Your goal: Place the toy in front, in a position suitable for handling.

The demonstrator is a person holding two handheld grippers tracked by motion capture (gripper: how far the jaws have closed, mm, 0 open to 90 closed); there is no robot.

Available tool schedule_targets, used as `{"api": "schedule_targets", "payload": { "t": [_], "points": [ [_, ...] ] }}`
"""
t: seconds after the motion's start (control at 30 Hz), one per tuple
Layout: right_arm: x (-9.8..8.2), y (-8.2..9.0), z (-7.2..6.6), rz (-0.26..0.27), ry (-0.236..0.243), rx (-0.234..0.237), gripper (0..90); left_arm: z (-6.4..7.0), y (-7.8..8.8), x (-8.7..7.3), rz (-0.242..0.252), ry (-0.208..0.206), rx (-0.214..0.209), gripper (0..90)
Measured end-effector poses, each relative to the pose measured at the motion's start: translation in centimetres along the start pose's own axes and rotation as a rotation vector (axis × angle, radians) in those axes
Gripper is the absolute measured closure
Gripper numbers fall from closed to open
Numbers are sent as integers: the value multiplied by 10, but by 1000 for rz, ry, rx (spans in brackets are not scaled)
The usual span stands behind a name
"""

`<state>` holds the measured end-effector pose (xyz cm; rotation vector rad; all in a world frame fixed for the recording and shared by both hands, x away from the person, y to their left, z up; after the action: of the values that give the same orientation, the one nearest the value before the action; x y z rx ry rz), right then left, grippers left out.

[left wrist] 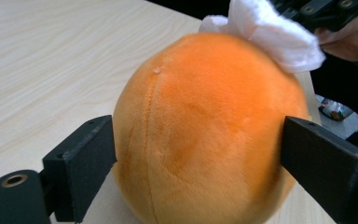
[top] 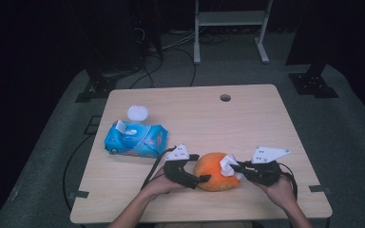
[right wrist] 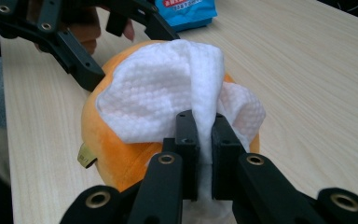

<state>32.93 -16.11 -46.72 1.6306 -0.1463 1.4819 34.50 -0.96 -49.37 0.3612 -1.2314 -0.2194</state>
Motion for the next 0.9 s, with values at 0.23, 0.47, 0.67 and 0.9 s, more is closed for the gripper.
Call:
{"api": "schedule_targets", "payload": {
  "t": [0.23, 0.47, 0.67, 0.9],
  "points": [
    [8, 0, 4, 26, -47, -28, 835, 10, 7, 15, -6, -171, 140, 449],
    [28, -1, 1, 100, -85, -10, 835, 1, 9, 7, -26, -187, 192, 406],
    [-4, -16, 10, -38, -102, -35, 836, -3, 12, 3, -13, -121, 175, 344],
    [13, -7, 3, 34, -90, -45, 836, 1, 9, 0, -41, -137, 152, 332]
  ]
}}
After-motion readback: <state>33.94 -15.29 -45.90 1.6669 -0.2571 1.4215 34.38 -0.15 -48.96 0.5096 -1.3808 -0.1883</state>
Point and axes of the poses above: each handheld gripper's, and its own axes: y roughly backward along the jaws, x roughly out of its top, z roughly to its right, the point moved 9 cm from there along -y, roughly forward along the jaws, and after that the axes turned 12 degrees about -x, right-handed, at the moved point
